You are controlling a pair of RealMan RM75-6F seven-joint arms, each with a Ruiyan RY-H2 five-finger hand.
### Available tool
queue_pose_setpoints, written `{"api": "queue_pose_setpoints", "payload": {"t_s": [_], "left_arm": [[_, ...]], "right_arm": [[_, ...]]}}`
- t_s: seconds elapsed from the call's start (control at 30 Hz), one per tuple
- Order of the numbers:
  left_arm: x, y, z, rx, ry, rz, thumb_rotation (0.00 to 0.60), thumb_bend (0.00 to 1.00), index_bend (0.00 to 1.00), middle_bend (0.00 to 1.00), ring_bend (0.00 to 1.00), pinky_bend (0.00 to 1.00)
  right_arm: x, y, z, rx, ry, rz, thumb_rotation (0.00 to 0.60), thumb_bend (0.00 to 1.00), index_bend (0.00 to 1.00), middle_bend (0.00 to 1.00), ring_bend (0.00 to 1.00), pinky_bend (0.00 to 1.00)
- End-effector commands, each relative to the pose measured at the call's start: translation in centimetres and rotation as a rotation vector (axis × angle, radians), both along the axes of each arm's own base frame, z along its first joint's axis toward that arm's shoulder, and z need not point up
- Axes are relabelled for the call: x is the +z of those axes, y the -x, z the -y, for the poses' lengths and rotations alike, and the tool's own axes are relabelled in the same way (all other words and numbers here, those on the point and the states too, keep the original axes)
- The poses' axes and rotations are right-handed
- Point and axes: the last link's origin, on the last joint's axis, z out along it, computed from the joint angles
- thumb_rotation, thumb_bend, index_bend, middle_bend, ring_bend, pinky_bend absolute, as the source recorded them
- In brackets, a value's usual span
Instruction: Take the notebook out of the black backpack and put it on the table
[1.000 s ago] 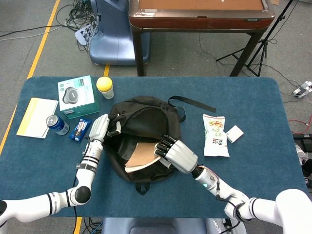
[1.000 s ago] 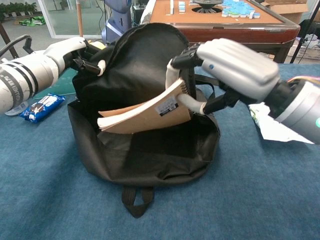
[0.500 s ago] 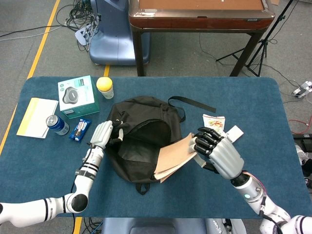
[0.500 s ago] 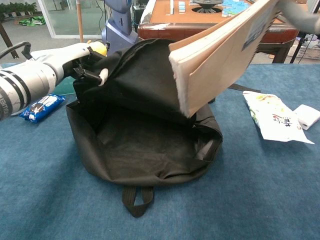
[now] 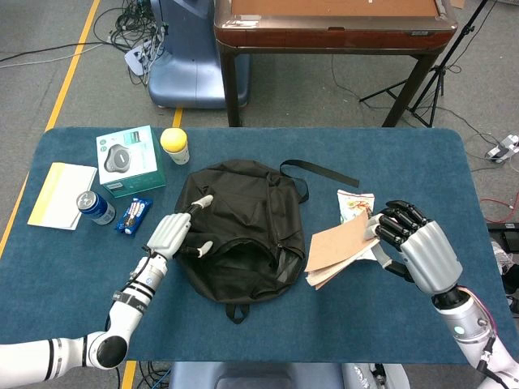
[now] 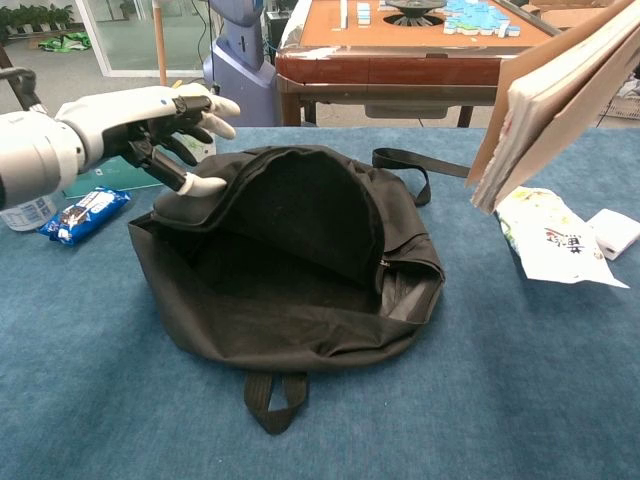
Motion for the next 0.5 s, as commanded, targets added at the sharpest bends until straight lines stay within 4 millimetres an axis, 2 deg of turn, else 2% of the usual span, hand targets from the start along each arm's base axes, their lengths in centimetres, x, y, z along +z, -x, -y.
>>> {"api": "queue_pose_setpoints", "payload": {"t_s": [0.03, 0.3, 0.5], "left_arm": [[0.8, 0.3, 0.6, -0.006, 0.027, -0.019, 0.6, 0.25, 0.04, 0.08, 0.06, 0.15], [2.9, 1.0, 1.0, 0.007, 0.003, -0.034, 0.6, 0.25, 0.03, 0.06, 0.04, 0.13], [3.3, 1.6, 1.0, 0.005, -0.025, -0.06, 0.6, 0.25, 0.03, 0.06, 0.03, 0.13]], "right_arm": [[-0.3, 0.8, 0.2, -0.04, -0.019, -0.031, 0.6, 0.49, 0.72, 0.46, 0.36, 0.3], [-2.2, 1.4, 2.0, -0.126, -0.096, -0.079, 0.6, 0.49, 0.72, 0.46, 0.36, 0.3], [-4.5, 1.0, 4.2, -0.175, -0.13, -0.113, 0.6, 0.49, 0.72, 0.46, 0.36, 0.3]]}}
